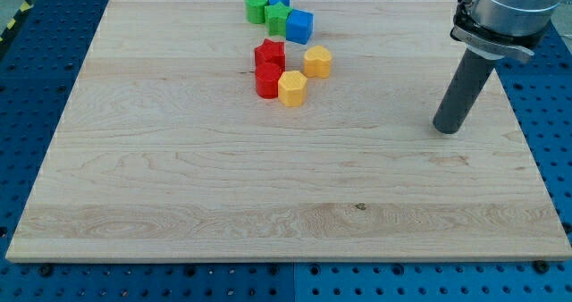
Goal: Place your arm right to the yellow heart
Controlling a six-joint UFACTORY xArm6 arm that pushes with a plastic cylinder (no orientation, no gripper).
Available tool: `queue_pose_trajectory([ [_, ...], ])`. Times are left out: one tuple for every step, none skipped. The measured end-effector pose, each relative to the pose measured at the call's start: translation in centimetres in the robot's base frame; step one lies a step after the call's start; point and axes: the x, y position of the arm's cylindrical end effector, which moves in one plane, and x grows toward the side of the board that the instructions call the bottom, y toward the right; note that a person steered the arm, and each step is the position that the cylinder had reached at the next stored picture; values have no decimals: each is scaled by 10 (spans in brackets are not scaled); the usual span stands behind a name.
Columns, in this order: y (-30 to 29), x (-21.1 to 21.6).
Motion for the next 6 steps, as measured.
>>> queue_pose_trajectory([
  [0,0],
  [-13,-16],
  [-51,-59],
  [-98,-98],
  [-105,-126],
  [-106,-130],
])
